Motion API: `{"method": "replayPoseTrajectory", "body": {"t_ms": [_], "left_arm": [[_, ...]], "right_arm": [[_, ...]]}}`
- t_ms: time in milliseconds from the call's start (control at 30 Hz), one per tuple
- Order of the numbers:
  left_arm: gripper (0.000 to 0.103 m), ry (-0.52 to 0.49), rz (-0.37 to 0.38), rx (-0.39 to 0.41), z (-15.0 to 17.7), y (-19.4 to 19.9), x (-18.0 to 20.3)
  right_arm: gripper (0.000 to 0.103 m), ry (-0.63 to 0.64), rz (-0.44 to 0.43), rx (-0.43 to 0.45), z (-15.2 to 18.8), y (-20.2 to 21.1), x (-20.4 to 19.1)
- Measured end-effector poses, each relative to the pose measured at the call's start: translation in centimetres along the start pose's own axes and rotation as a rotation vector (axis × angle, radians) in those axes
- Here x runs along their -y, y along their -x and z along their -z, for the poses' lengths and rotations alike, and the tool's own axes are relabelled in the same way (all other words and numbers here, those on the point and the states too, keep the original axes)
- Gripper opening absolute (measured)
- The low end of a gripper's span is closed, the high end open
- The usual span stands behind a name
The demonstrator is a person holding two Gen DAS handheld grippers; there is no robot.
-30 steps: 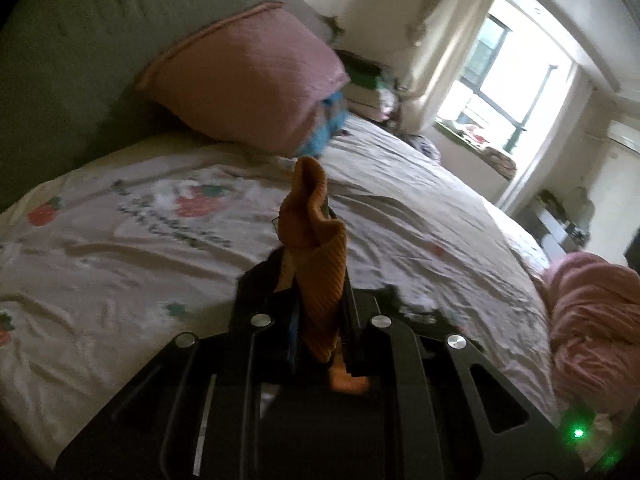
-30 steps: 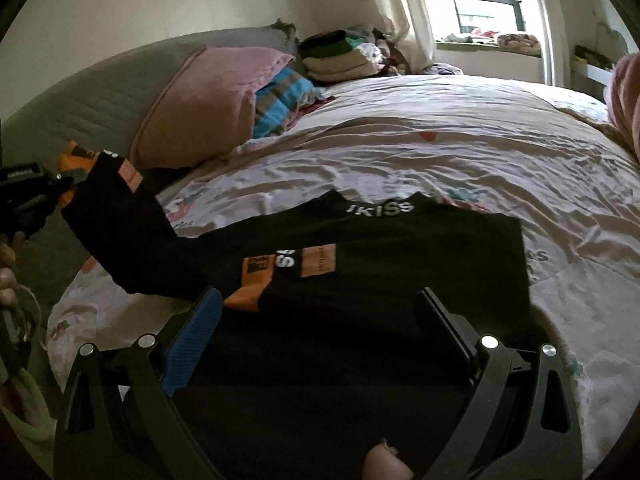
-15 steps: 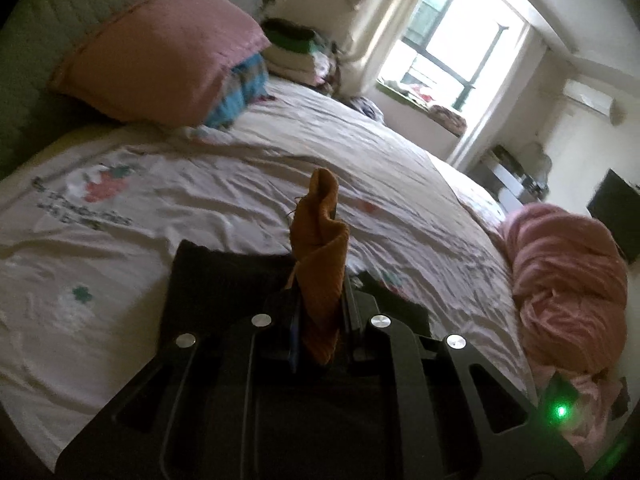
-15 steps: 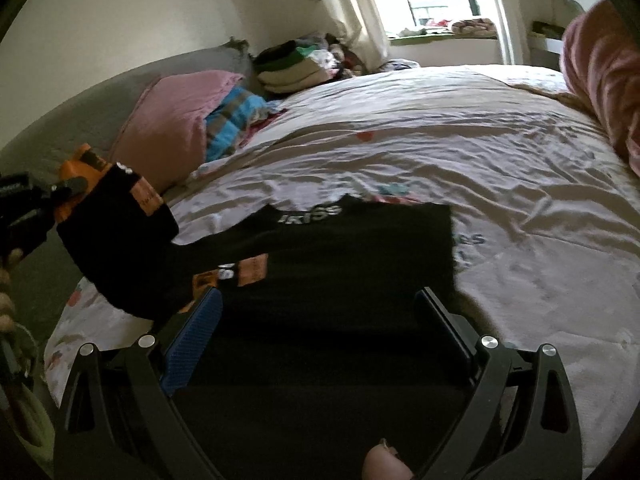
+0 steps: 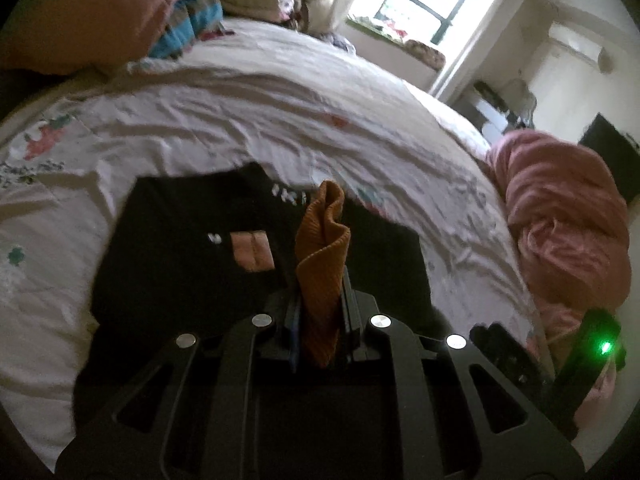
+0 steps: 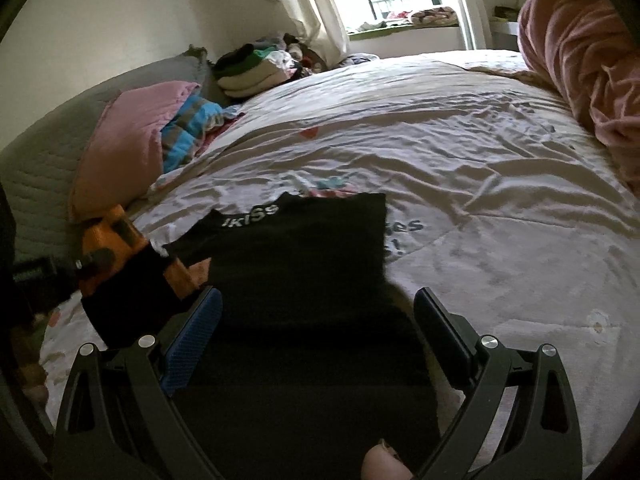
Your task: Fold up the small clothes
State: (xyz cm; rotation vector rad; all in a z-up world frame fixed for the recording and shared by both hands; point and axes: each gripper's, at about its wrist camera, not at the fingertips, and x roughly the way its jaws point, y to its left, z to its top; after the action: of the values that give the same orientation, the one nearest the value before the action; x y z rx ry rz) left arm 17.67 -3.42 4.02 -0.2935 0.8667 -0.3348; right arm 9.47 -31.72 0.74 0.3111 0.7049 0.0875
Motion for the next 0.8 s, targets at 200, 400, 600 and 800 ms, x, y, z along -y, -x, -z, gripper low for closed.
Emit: {"method": "replayPoseTrajectory", "body": {"t_ms": [200,400,600,800], "left_arm": [[0.009,-0.048,-0.002,-0.073,2.0,-2.5,0.6],[0.009,-0.081,0.001,-0.138,4.3,-4.4,1.1],[0.015,-0.105,0.061,-0.174,5.6,-4.9,1.7],[0.043,-0.122,0.148,-0.178,6.1,-3.6,1.9]], "right_arm": [[0.096,0.001,0.036,-0.028,0.7,-0.4,0.9],[0.096,0.010,0.059,-0.047,1.2,-0.7,1.0],[0.096,0.017,0.050,-0.069,1.6,-0.9,0.7],[0.096,0.000,0.040,-0.096,2.0,-1.2,0.8]]}}
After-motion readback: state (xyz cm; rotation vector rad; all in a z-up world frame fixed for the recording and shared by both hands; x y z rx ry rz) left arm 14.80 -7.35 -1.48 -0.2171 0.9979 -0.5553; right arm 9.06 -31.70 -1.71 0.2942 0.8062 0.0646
